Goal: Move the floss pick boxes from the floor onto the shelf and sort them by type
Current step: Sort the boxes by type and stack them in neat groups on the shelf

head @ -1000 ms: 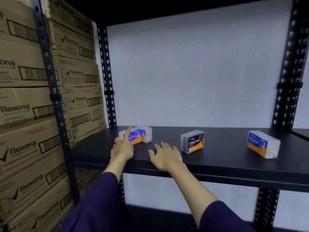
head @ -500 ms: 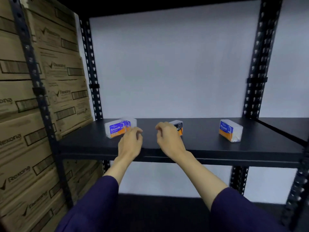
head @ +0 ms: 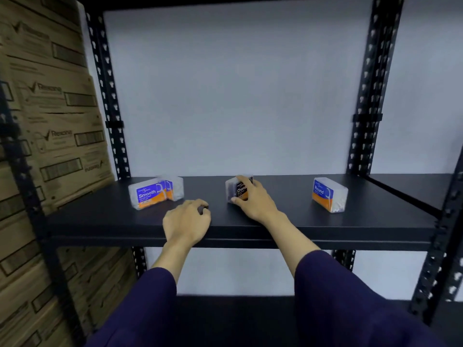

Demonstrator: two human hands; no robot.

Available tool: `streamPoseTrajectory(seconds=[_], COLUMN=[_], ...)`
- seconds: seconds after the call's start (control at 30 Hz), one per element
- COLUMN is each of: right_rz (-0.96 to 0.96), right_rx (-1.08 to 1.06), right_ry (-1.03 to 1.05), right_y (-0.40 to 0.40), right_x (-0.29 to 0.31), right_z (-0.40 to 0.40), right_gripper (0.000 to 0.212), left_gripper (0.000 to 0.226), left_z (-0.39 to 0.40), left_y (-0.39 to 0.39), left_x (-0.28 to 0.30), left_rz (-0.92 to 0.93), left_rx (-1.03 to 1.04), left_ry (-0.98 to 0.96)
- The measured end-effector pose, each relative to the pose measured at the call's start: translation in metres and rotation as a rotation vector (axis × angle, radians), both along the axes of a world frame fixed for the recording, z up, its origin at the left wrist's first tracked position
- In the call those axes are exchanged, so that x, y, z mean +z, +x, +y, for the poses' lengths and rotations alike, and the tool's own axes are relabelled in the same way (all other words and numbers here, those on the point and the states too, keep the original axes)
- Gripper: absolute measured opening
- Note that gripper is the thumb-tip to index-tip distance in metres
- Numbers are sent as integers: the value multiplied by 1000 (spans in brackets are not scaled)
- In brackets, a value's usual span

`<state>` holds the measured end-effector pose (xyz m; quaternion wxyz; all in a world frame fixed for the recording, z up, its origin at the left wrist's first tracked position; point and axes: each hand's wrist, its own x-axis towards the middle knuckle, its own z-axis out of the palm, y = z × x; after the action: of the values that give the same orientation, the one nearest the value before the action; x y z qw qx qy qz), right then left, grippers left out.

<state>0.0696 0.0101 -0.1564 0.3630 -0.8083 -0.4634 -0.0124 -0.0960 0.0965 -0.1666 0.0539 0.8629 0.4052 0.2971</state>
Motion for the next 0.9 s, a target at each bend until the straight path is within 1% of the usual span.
streamPoseTrajectory(seconds=[0.1,0.13,0.17,0.23,0.27,0.33,0.4,0.47,0.53,0.67,0.8,0.9], right_rz=[5,-41,-136,-385,-476,-565,-530,-424,-354,-298,-353,-396], right_rx=[18,2,-45,-200,-285,-465,-619,-680,-648,-526,-440,-318], right_ry=[-37,-35,-26,3,0,-25,-15,-14,-25,-72,-12,47], right_y=[5,4,2,2,5,16,27,34,41,47,31,5], right_x=[1,1,1,1,1,-3,-10,-15,-16,-13,-9,-11], right_z=[5,4,0,-13,-22,-45,-69,-84,-90,-90,-100,-116], right_gripper=[69,69,66,59,54,47,45,47,51,61,54,50], left_gripper=[35,35,35,35,35,35,35,35,35,35,35,30], left_z=[-1,-1,-2,-3,-3,-2,-1,0,1,2,2,-15], left_y=[-1,-1,-1,-2,-2,-1,-1,-1,-1,0,-4,-12], left_x=[2,3,3,3,3,2,1,1,0,-1,2,3], left_rz=[-4,-3,-1,-1,1,8,11,15,17,24,96,-12], left_rx=[8,8,7,4,2,1,1,0,-5,-26,-90,-138], left_ry=[-15,-17,-19,-19,-18,-16,-22,-27,-25,-9,-51,-77])
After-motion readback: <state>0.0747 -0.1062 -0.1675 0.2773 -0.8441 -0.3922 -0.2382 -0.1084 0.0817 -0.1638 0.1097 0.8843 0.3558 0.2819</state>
